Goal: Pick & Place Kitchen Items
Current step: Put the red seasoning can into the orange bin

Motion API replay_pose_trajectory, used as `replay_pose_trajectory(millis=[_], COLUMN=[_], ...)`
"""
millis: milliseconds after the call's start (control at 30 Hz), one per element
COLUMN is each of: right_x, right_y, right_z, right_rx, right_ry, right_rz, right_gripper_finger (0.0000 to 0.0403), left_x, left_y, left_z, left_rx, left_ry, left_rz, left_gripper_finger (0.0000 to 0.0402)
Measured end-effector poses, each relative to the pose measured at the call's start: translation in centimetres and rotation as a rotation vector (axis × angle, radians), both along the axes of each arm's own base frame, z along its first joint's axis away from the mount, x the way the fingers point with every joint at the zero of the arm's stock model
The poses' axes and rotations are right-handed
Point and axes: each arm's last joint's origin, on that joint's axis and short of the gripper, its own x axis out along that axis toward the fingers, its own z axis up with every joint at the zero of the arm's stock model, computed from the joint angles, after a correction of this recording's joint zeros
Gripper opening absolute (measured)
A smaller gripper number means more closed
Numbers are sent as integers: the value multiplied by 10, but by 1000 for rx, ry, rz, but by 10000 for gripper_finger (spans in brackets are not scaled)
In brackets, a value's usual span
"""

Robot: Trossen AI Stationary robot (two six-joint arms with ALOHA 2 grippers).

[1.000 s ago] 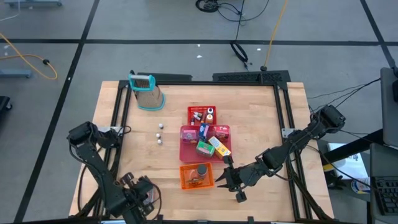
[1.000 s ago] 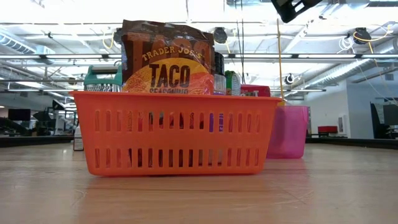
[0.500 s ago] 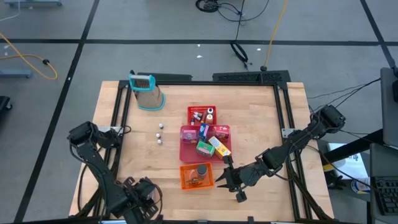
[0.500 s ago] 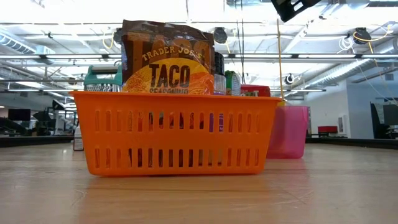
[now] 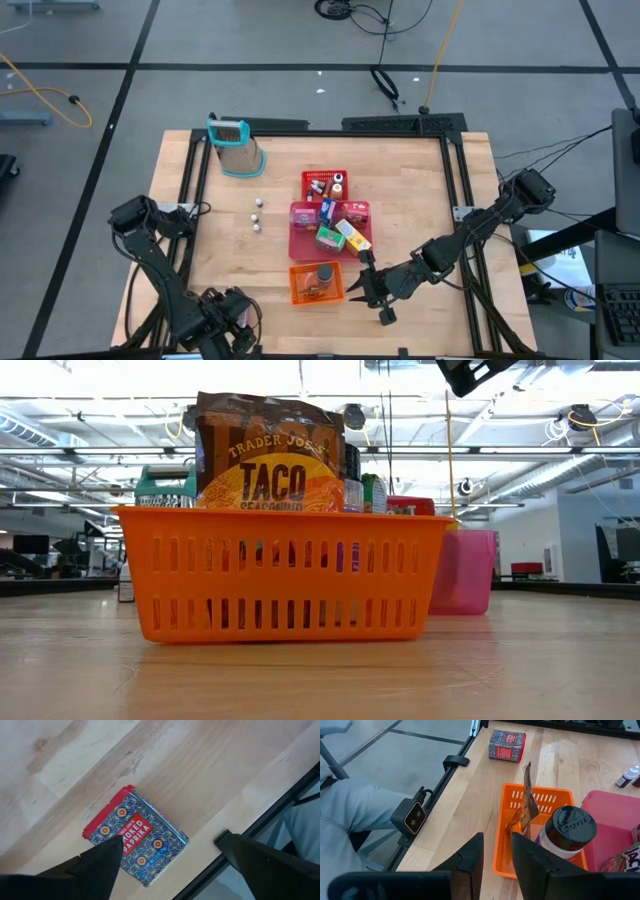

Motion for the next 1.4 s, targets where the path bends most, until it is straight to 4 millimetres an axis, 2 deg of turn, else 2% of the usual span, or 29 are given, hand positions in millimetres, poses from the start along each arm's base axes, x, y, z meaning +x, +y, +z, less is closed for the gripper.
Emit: replay_pose_trajectory(millis=[233,533,667,1067,1200,1400], right_x=[0,0,0,0,0,0], right_y=[0,0,0,0,0,0], right_z=[0,0,0,0,0,0], right_rx=[21,21,21,21,21,21], right_ry=[7,7,7,7,7,7], right_rz=[-13,-13,-13,-13,-13,-13], right_gripper_finger=[89,89,89,89,89,89], left_x=[-1,-3,-4,-3,4,4], left_y=[-1,-2,-3,-5,-12,-12], left_z=[0,0,0,0,3,3], left_rx=[-23,-94,-110,-140,-226,-188], left_ry=[23,27,25,1,-71,-149], left_rz=[24,341,426,487,474,467], left_gripper_finger=[380,358,346,321,312,302])
